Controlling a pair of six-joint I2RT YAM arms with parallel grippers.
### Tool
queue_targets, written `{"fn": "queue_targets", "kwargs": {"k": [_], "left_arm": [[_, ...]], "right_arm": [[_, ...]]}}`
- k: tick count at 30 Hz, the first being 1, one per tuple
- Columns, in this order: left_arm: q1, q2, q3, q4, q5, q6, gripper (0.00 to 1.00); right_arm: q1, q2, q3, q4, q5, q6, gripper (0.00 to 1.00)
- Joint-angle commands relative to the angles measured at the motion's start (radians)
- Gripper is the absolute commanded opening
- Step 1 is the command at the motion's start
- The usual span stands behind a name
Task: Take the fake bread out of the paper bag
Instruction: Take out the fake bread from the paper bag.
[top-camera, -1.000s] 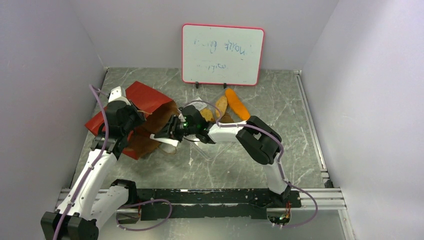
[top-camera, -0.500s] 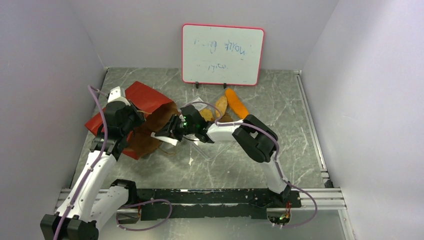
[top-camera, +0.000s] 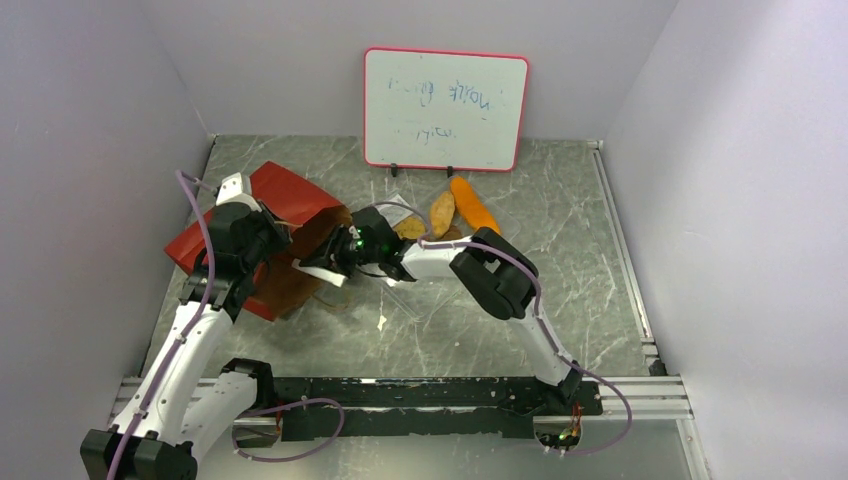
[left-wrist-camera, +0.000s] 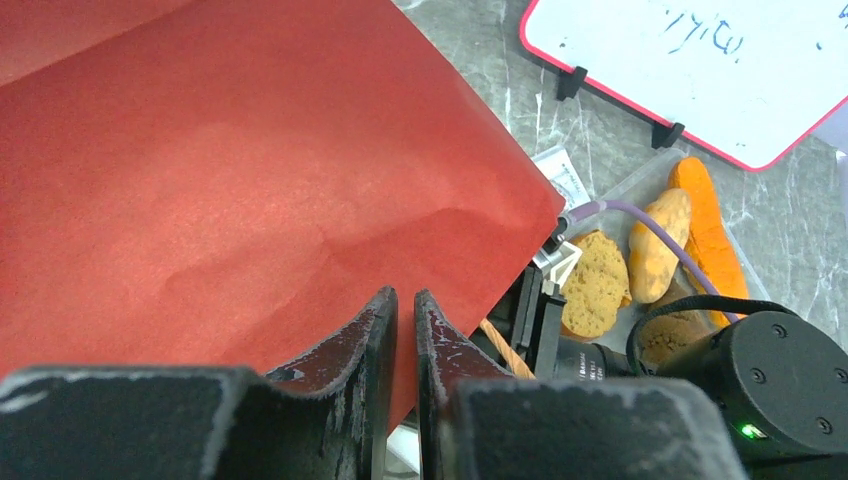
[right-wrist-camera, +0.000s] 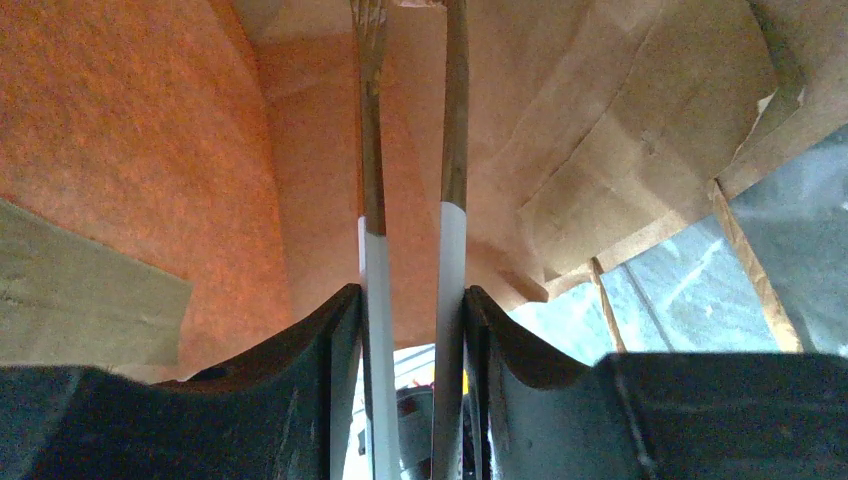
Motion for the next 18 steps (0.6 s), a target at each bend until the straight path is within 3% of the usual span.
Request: {"fn": "queue_targets", "kwargs": {"k": [1, 18], "left_arm": [[-0.005, -0.007, 0.013, 0.010, 0.045, -0.016, 0.07], [-0.005, 0.006, 0.022, -0.015, 0.033, -0.007, 0.07]], "right_arm": [[0.002, 0.047, 0.051, 0.012, 0.004, 0.028, 0.39], [0.027, 0.163, 0.186, 0.037, -0.062, 0.049, 0.40]]}}
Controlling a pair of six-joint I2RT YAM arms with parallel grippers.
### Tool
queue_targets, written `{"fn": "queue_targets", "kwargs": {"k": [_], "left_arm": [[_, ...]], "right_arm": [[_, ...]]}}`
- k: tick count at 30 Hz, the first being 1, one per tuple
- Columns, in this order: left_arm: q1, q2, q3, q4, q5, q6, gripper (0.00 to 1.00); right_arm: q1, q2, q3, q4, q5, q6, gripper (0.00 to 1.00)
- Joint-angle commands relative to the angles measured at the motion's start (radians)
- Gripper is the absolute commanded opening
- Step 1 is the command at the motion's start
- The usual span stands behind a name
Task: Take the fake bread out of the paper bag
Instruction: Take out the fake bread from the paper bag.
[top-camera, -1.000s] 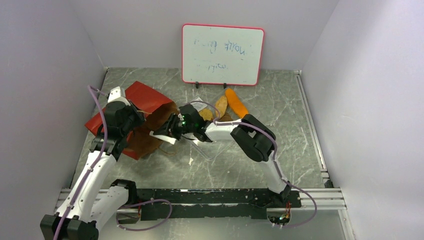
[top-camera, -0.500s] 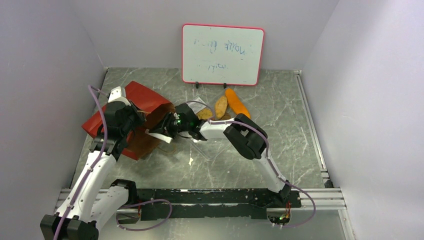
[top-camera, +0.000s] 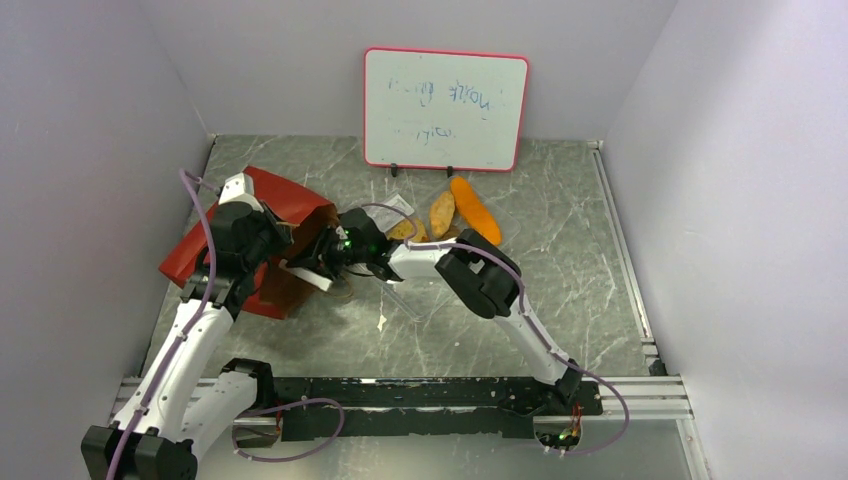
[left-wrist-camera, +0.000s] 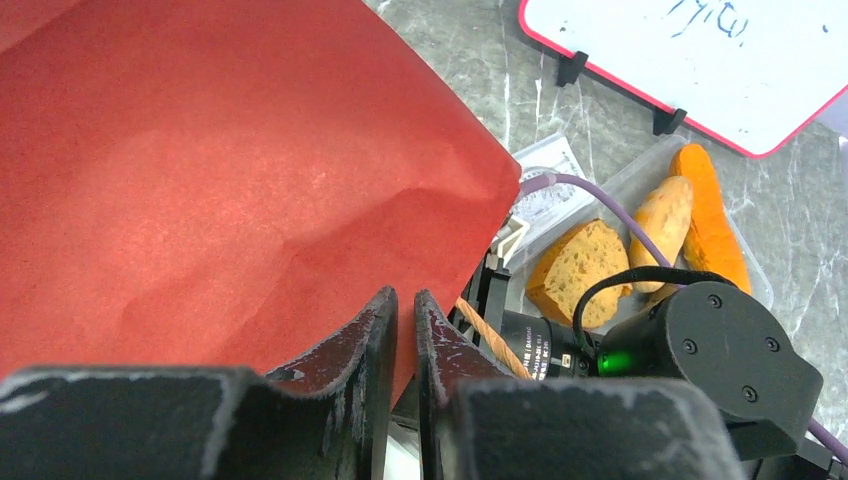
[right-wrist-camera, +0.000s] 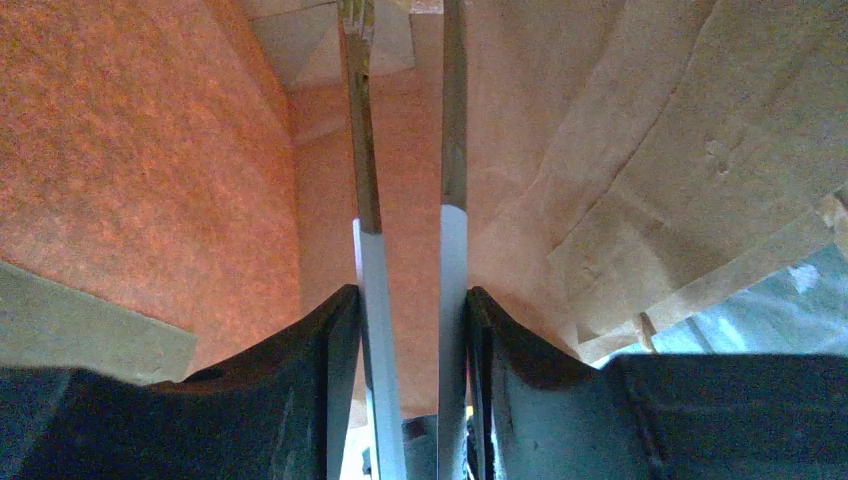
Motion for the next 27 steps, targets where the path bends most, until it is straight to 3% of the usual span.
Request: {"fn": "queue_targets", "kwargs": {"k": [1, 3, 10, 18, 27], "left_arm": [[-0.005, -0.008, 0.022, -0.013, 0.012, -0.007, 0.07], [-0.005, -0.008, 0.022, -0.018, 0.003, -0.006, 0.07], [-0.005, -0.019, 0.022, -0.036, -0.037, -0.024, 0.07], [-0.005, -0.031, 0.032, -0.057, -0.150, -0.072, 0.07], [-0.005, -0.012, 0.019, -0.051, -0.188, -0.116, 0.08]], "right_arm": [[0.004, 0.046, 0.046, 0.020, -0.045, 0.012, 0.40], [0.003, 0.064, 0.071, 0.012, -0.064, 0.007, 0.39], [0.000, 0.071, 0.052, 0.059, -0.099, 0.012, 0.00], [-0.027, -0.098, -0.167, 0.131, -0.065, -0.018, 0.00], [-0.064, -0.293, -0.477, 0.269, -0.053, -0.010, 0.00]]}}
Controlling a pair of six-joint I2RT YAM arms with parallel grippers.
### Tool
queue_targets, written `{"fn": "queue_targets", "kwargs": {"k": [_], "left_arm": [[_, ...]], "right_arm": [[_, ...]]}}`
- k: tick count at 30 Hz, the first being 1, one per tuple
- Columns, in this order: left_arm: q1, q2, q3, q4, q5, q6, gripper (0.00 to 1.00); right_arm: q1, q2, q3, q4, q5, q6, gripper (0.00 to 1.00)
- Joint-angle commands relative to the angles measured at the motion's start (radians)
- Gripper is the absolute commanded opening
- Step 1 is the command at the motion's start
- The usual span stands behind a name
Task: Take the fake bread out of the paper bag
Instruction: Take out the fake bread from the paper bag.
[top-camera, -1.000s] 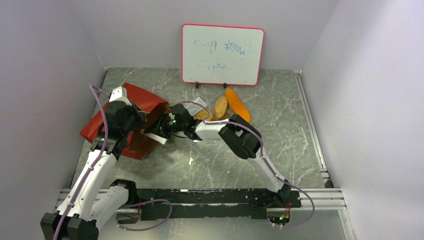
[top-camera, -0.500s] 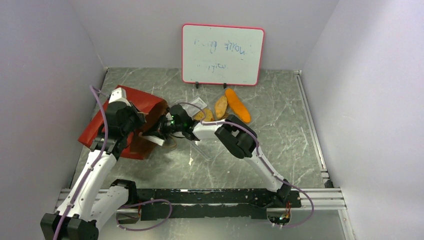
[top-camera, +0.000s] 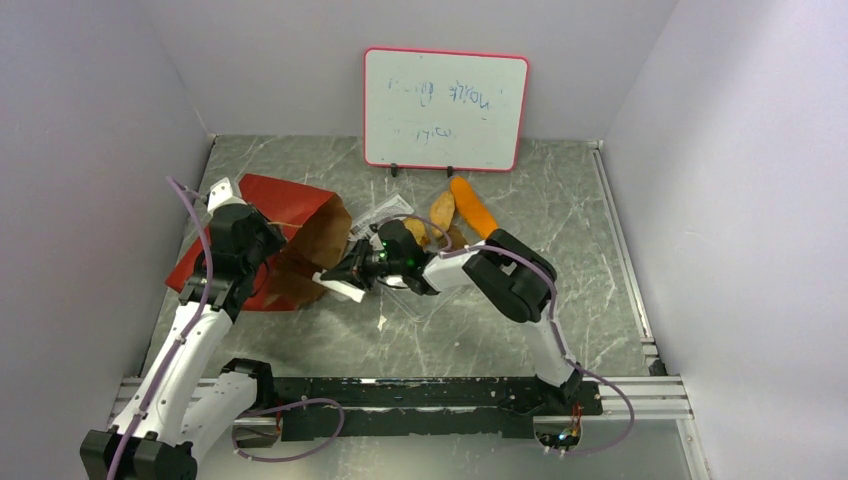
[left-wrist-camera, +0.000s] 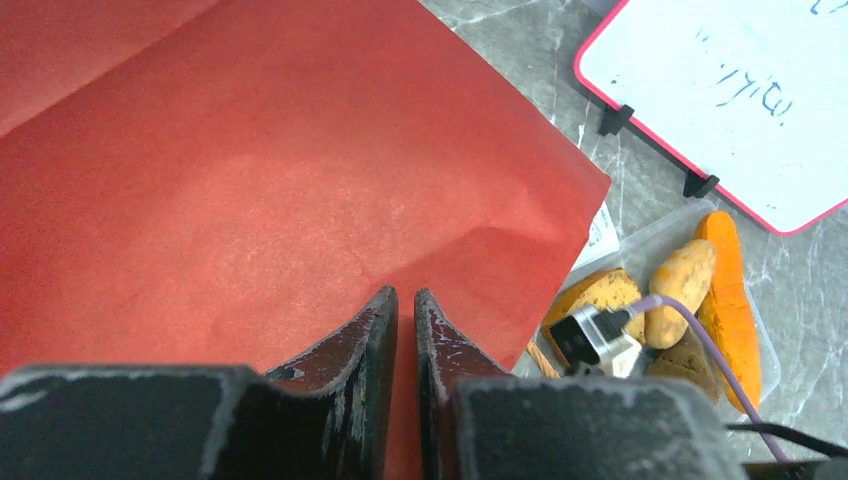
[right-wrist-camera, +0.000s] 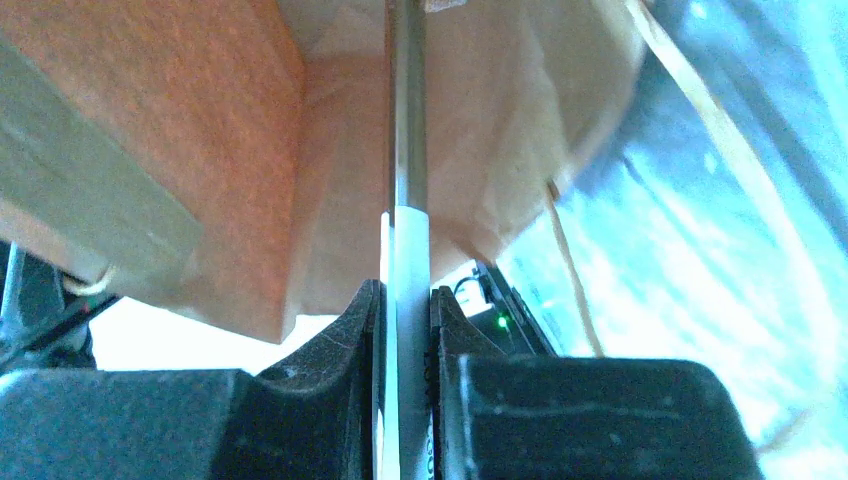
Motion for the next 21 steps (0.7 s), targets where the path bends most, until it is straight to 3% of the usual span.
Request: {"fn": "queue_targets", "kwargs": {"k": [1, 21], "left_arm": [[-0.005, 0.007, 0.017, -0.007, -0.044, -0.025, 0.08], [-0.005, 0.008, -0.023, 0.008, -0.051, -0.056, 0.07]], "right_arm": [[-0.021, -0.108, -0.119, 0.096, 0.005, -0.002, 0.00], [-0.155, -0.575, -0.563, 0.144, 0.048, -0.005, 0.00]]}}
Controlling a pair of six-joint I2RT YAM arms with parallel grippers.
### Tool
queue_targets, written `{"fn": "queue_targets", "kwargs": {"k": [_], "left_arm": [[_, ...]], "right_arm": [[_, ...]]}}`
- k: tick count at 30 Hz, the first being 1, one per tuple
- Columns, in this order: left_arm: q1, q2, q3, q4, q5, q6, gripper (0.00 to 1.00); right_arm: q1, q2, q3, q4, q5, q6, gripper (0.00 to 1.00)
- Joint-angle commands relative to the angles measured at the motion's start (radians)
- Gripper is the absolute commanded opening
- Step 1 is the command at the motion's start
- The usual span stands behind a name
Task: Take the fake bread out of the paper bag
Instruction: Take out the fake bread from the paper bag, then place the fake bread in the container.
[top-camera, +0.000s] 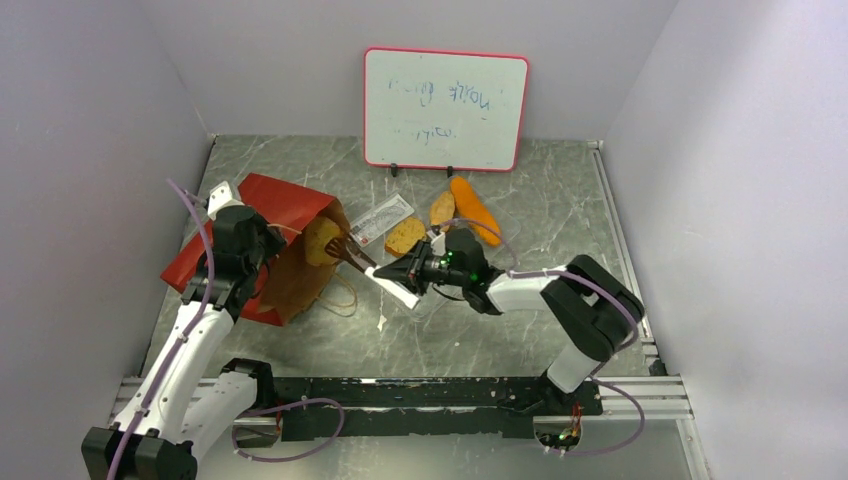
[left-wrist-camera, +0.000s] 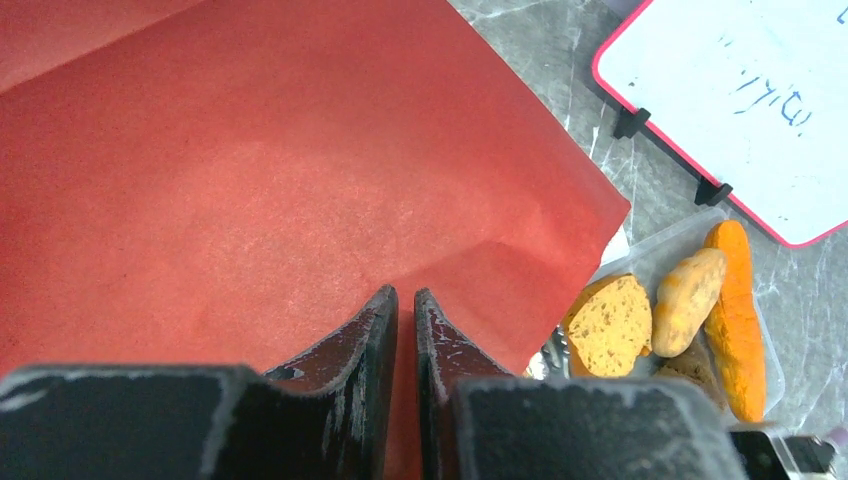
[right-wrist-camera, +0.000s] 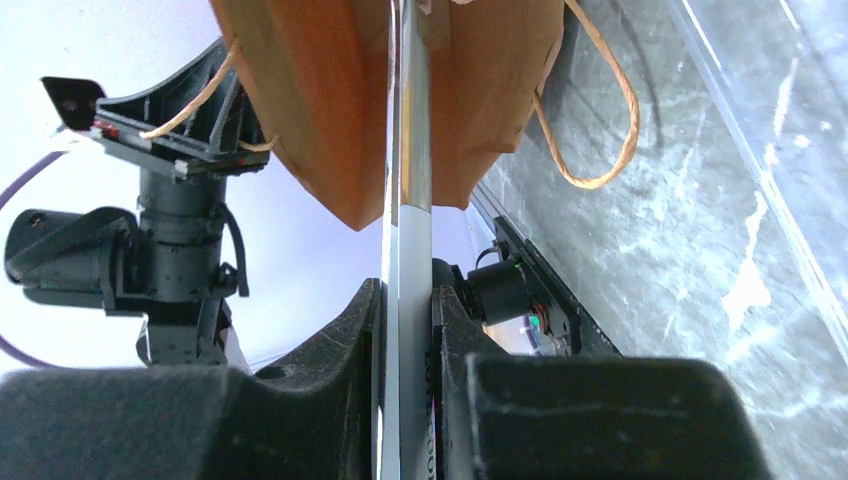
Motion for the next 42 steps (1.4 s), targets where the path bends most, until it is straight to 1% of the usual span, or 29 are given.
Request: {"fn": "queue_targets", "kwargs": {"k": [1, 6, 13, 17, 20, 25, 34, 42], "left_arm": [[-0.005, 0.003, -0.005, 0.011, -0.031, -0.027, 0.08], [-0.005, 0.016, 0.000, 0.017, -0.066, -0.047, 0.08], [-0.005, 0.021, 0.005, 0.016, -0.102, -0.052, 0.08], [-0.005, 0.006, 0.004, 0.019, -0.120, -0.052, 0.08], [-0.005, 0.004, 0.007, 0.022, -0.122, -0.050, 0.08], [-0.005, 0.007, 0.014, 0.021, -0.109, -0.045, 0.08], [-0.005, -0.009, 0.023, 0.006, -0.109, -0.031, 0.07], [-0.005, -0.007, 0.025, 0.010, -0.093, -0.032, 0.07]], "right_arm": [[-0.032, -0.131, -0.080, 0.054, 0.012, 0.000, 0.00], [-0.061, -0.291, -0.167, 0.002, 0.037, -0.002, 0.00], [-0.116, -0.547, -0.241, -0.194, 0.084, -0.027, 0.00], [-0.141, -0.652, -0.283, -0.271, 0.098, -0.026, 0.00], [-0.157, -0.708, -0.318, -0.294, 0.113, -0.016, 0.00], [-0.207, -0.709, -0.362, -0.255, 0.115, 0.008, 0.00], [-0.279, -0.616, -0.398, -0.162, 0.074, 0.031, 0.00], [-0.351, -0.624, -0.467, -0.108, 0.065, 0.069, 0.00]]}}
